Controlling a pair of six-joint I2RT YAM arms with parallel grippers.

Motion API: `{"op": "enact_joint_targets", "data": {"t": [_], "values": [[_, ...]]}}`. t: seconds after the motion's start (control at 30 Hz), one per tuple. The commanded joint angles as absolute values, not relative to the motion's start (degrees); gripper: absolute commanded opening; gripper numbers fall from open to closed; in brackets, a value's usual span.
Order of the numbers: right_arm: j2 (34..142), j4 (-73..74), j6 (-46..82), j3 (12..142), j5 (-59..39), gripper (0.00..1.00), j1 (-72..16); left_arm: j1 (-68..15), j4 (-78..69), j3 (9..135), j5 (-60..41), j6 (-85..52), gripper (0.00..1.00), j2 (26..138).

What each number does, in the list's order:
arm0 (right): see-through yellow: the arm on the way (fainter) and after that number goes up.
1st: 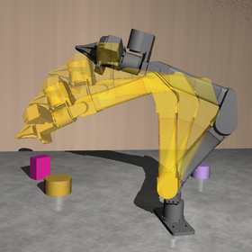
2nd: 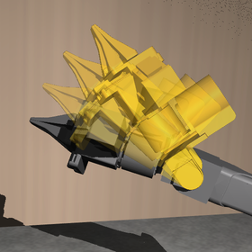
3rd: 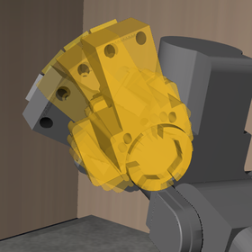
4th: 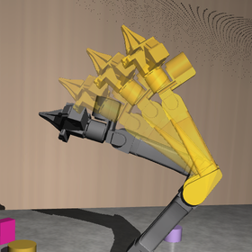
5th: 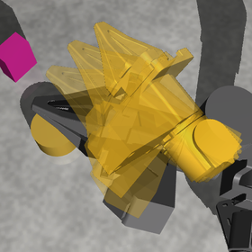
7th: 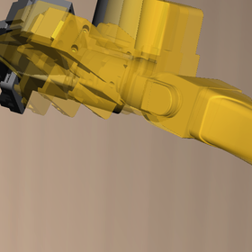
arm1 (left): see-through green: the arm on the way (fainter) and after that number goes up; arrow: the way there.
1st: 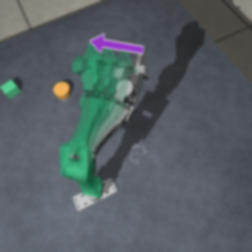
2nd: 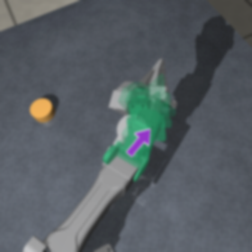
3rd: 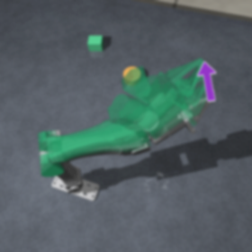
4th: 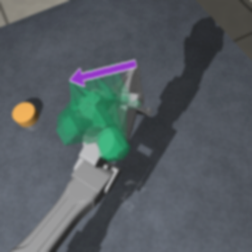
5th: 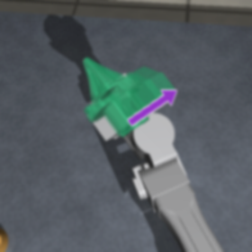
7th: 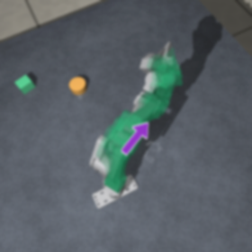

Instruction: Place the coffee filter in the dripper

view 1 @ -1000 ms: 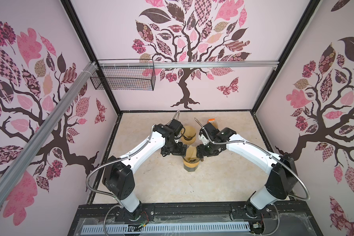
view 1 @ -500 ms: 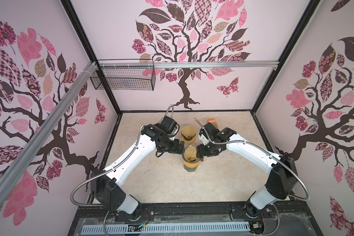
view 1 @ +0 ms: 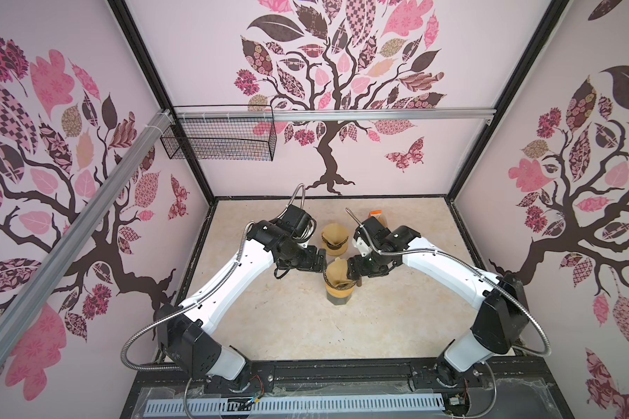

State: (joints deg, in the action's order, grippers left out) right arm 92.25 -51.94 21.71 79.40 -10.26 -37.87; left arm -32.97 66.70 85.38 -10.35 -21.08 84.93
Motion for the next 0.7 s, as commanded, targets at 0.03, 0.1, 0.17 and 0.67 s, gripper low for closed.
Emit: {"op": "enact_joint_targets", "data": {"t": [0.03,0.1,0.17,0.67], "values": [[89.4,-51.7,22.2,82.9,-10.0,0.79,-38.1,-32.5,66.3,87.5,-9.7,-20.4,0.98,84.2],[88.8,-50.7,22.4,83.6,-9.8,0.8,-38.0,-32.3,66.3,88.5,-9.5,-20.3,0.98,84.3],[88.3,-50.1,22.5,84.8,-9.8,0.81,-38.0,-32.1,66.4,89.9,-9.5,-20.2,0.98,84.5],[77.0,-45.6,27.2,90.3,-8.8,1.0,-17.1,-12.6,56.6,93.0,-13.6,-35.9,0.98,84.0]]}}
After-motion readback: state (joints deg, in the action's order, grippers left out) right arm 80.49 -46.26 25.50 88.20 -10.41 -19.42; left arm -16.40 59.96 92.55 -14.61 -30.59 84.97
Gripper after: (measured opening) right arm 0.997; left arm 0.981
